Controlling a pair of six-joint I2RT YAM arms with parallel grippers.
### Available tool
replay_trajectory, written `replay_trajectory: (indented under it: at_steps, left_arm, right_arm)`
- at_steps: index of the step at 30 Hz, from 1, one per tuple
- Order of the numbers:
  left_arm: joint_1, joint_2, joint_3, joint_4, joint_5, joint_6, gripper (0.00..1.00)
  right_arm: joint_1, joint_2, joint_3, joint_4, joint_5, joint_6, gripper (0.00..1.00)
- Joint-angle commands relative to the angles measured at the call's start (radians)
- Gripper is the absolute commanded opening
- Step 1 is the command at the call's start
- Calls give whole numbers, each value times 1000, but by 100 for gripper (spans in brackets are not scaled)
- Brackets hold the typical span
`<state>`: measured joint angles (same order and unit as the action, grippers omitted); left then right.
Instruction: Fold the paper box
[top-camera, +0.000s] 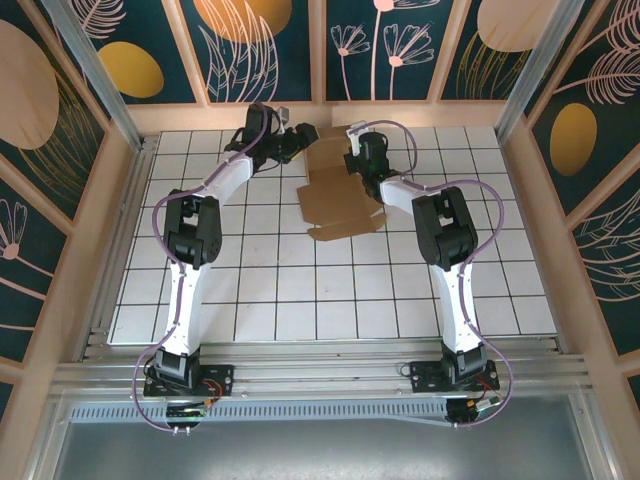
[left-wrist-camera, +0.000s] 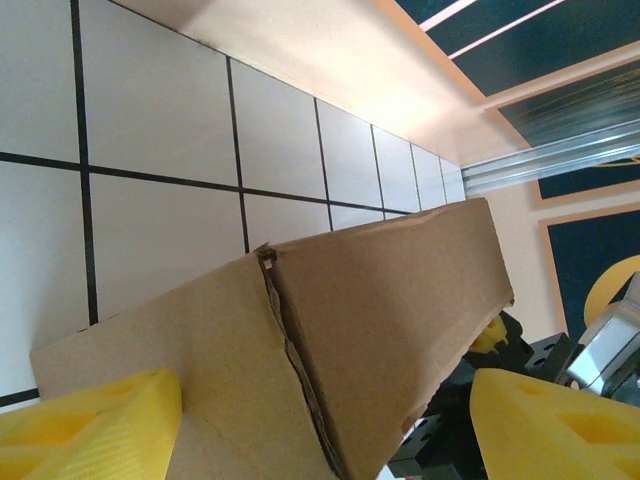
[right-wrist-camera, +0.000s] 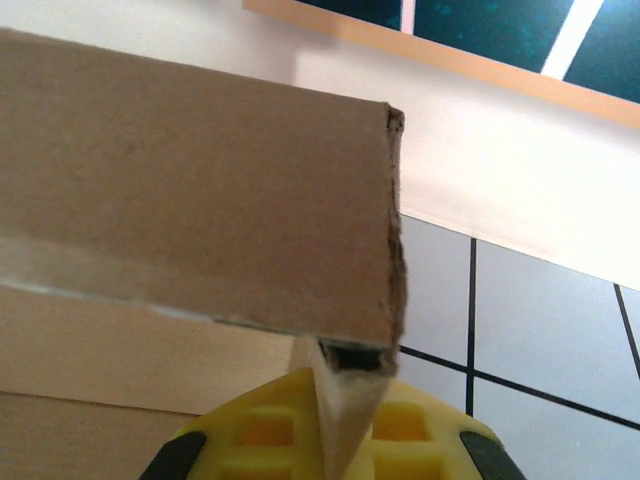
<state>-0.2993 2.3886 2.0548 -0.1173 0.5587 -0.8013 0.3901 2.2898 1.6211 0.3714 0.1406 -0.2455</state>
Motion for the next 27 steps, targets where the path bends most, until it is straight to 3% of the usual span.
replay_trajectory:
  at_steps: [1,2,4,6,14,17,18,24,27]
  left_arm:
    - [-8,-30,24,-19,2,12,76]
    - [-9,-39,13,-17,-5,16,76]
    - [-9,-59,-7,-12,-22,31,78]
    - [-9,-79,-22,-17,-46,47,81]
    - [-7,-113,-27,-39,-92,86,92]
    - [-6,-108,-21,-42,-91,87,94]
    - [-7,-108,-21,-46,-91,90,95]
    - [-5,-129,-40,-61,-105,114,98]
    - [-4,-146,-57,-58,-103,115,99]
  right_arm:
    - [27,-37,-72,18,-38,-21,0]
    - [29,-50,-87,29,-36,-19,0]
    - [29,-75,-116,50,-36,-15,24]
    - [27,-100,-147,70,-42,-18,33]
    - [14,-144,-195,74,-79,-18,35]
    - [11,-147,-208,84,-88,-16,20]
    - [10,-147,-207,81,-86,-14,19]
    - [9,-173,-225,88,-107,-7,30]
    - [5,-159,-211,95,-104,-20,45]
